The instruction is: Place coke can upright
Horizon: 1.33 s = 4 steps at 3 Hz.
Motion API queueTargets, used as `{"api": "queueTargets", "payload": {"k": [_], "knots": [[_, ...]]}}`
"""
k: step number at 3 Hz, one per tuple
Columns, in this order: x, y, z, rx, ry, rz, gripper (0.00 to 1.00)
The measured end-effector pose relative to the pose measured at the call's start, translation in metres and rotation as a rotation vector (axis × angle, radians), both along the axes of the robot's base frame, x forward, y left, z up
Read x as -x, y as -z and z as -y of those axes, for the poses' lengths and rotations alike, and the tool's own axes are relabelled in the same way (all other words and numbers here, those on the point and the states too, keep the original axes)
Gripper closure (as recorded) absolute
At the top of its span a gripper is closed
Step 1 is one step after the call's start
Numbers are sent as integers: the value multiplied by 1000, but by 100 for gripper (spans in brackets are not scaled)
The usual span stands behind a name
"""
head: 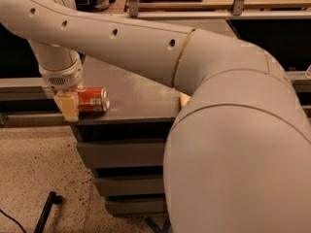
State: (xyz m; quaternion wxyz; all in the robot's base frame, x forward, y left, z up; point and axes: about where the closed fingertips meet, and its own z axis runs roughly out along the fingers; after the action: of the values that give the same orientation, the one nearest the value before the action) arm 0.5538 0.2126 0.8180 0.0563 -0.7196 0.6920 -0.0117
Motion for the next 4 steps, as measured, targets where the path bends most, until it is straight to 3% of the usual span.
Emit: {"api": "queueTargets", "payload": {"k": [2, 3, 4], "knots": [[1, -9, -3, -17, -30, -42, 90], [2, -21, -3, -24, -43, -41, 100], [1, -22, -4, -27, -43, -38, 100]]}}
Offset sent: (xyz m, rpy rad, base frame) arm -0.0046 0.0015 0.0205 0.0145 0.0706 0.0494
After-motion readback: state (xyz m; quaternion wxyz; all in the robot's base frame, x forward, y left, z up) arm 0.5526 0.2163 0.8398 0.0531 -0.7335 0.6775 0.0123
